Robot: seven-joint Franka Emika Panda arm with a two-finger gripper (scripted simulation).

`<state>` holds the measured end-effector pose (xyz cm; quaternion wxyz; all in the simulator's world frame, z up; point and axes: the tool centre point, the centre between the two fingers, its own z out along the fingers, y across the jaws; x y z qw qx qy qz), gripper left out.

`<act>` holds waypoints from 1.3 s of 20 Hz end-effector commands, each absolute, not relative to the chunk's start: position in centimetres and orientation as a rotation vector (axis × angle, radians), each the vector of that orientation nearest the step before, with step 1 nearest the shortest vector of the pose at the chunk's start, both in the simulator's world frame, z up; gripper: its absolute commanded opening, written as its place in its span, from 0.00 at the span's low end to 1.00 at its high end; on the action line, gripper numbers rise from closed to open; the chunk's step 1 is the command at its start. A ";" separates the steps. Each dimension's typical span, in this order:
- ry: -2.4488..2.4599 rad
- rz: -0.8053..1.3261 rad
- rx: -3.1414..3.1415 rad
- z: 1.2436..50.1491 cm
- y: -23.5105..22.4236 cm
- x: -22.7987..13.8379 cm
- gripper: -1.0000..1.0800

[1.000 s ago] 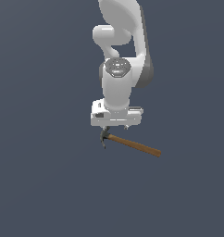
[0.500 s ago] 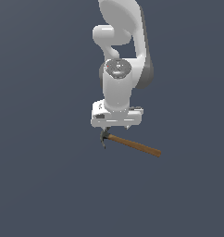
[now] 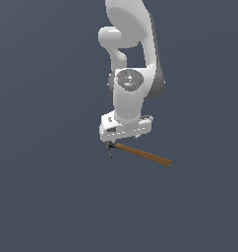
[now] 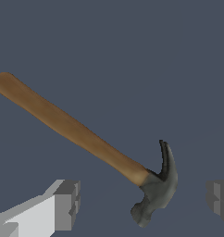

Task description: Pick up the object and move it to a goal position.

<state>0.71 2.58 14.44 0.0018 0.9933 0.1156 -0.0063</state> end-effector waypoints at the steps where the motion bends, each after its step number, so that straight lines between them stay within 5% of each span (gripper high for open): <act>1: 0.465 -0.021 3.101 13.8 2.9 0.9 0.96; 26: 1.509 -0.004 2.754 7.2 7.4 2.2 0.96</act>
